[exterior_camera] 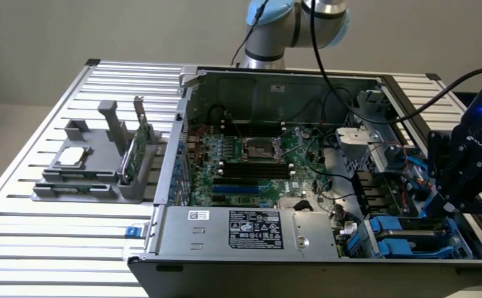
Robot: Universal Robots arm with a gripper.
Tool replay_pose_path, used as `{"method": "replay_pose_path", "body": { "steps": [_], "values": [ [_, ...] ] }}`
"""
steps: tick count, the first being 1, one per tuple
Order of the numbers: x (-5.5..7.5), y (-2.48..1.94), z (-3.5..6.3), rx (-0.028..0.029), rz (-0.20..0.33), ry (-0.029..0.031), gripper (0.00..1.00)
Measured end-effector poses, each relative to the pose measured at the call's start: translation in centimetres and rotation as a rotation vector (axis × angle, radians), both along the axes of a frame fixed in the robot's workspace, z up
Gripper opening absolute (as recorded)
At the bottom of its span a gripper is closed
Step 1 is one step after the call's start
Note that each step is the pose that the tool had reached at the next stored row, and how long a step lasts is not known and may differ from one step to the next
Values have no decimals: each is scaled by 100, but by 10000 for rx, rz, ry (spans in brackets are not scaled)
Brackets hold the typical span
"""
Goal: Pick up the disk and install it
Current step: 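Insert the disk into the insertion slot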
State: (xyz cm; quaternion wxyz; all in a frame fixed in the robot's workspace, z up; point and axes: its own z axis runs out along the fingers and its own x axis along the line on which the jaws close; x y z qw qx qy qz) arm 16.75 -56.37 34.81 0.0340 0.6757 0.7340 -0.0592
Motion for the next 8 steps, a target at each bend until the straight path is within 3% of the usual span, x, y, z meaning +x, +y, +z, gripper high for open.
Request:
{"method": "replay_pose_path", "body": {
  "steps": [8],
  "values": [
    [5, 0, -47, 6, 130, 0, 11]
  ]
}}
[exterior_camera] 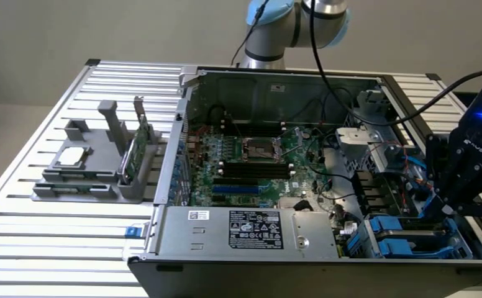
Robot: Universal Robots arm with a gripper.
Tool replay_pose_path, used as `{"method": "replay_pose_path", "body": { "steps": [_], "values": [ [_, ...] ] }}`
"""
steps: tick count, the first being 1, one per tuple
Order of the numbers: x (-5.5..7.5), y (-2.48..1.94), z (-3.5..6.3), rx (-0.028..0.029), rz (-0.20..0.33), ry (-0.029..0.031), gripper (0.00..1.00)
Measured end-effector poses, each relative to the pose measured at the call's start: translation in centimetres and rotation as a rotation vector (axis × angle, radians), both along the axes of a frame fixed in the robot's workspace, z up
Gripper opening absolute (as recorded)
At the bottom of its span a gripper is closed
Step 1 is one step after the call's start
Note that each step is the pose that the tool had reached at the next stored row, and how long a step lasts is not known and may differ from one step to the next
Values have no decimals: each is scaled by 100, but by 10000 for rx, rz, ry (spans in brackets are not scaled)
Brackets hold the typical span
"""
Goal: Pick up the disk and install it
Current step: 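Insert the disk into the insertion slot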
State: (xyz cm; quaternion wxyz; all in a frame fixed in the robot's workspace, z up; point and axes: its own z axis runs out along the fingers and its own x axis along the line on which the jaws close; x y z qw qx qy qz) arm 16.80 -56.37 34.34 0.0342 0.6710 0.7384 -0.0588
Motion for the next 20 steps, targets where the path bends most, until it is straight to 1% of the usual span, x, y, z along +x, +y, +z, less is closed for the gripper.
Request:
{"method": "replay_pose_path", "body": {
  "steps": [3, 4, 7, 8, 9, 10, 11, 12, 13, 14, 15, 16, 17, 19, 20],
  "values": [
    [7, 0, 2, 4, 24, 5, 11],
    [8, 0, 19, 11, 31, 13, 11],
    [9, -2, 97, 67, 62, 27, 11],
    [9, -4, 113, 85, 73, 27, 11],
    [10, -7, 116, 116, 87, 27, 11],
    [10, -10, 117, 180, 102, 26, 11],
    [10, -12, 118, 277, 115, 26, 11],
    [10, -14, 118, 414, 124, 25, 11],
    [10, -19, 118, 567, 129, 24, 11],
    [10, -28, 118, 686, 130, 24, 11],
    [11, -44, 118, 764, 131, 24, 11],
    [11, -63, 118, 824, 131, 23, 11],
    [12, -88, 118, 862, 131, 23, 11],
    [13, -141, 117, 912, 131, 22, 11],
    [13, -162, 118, 951, 132, 22, 11]
  ]
}}
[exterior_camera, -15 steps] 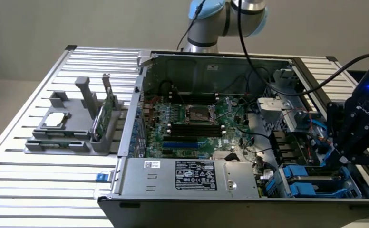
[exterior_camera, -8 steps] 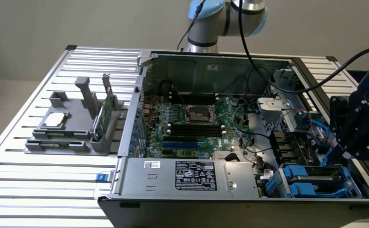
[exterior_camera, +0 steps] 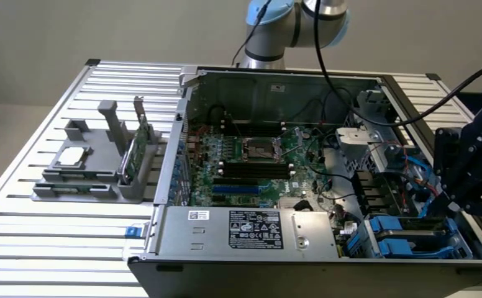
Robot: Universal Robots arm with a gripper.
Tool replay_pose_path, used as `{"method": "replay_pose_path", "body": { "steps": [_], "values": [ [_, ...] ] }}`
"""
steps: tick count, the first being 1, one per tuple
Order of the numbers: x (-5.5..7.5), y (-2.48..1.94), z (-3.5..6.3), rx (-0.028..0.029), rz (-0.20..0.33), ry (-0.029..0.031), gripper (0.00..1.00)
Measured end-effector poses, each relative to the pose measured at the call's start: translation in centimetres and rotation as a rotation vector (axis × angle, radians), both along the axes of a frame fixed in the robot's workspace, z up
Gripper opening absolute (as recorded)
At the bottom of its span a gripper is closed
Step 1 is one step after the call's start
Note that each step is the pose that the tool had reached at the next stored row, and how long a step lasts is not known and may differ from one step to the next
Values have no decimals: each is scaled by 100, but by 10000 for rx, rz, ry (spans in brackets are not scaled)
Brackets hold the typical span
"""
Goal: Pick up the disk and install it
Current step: 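Insert the disk into the insertion slot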
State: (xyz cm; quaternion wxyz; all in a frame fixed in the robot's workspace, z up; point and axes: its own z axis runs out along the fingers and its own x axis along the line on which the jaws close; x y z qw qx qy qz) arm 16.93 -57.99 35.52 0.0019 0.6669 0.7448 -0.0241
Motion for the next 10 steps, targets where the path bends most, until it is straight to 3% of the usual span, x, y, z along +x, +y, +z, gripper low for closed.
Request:
{"method": "replay_pose_path", "body": {
  "steps": [1, 4, 5, 7, 10],
  "values": [
    [0, -12, 0, 90, 2, 0, 11],
    [0, -24, -6, 473, 23, 0, 11],
    [0, -32, -9, 576, 26, 0, 11],
    [0, -54, -12, 728, 29, 0, 11],
    [1, -98, -15, 830, 30, 0, 11]
  ]
}}
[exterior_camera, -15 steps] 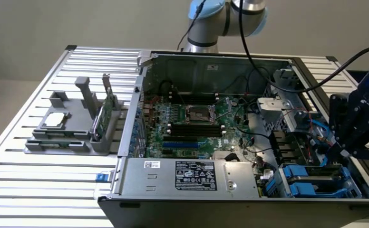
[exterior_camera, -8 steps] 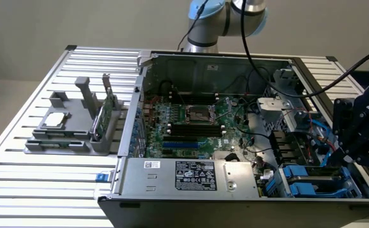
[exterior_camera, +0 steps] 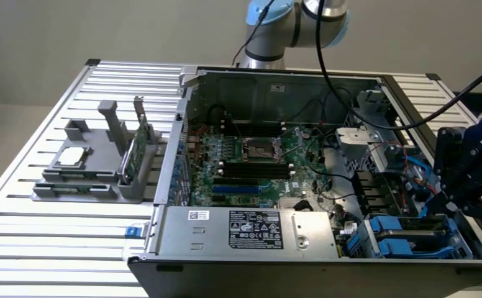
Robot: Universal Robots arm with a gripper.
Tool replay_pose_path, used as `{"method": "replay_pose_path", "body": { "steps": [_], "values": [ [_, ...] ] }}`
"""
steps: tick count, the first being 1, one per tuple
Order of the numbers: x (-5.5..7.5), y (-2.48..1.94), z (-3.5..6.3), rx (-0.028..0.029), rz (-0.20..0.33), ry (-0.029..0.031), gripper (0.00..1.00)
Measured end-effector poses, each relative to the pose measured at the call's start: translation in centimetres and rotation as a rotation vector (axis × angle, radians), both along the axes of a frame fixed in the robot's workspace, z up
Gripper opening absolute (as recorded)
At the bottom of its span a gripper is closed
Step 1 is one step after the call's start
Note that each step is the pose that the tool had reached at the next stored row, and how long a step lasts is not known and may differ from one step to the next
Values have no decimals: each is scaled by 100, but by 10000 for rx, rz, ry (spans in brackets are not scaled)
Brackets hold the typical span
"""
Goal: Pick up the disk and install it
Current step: 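Insert the disk into the insertion slot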
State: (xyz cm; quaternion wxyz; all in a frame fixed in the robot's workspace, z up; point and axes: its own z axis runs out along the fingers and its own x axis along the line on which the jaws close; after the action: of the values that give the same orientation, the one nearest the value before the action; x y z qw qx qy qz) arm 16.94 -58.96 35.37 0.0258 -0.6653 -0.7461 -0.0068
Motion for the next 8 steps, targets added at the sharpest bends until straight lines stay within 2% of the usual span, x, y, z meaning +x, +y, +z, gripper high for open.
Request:
{"method": "replay_pose_path", "body": {
  "steps": [3, 8],
  "values": [
    [0, -12, -13, 45, 0, -13, 11],
    [0, -13, -43, 50, 1, -78, 11]
  ]
}}
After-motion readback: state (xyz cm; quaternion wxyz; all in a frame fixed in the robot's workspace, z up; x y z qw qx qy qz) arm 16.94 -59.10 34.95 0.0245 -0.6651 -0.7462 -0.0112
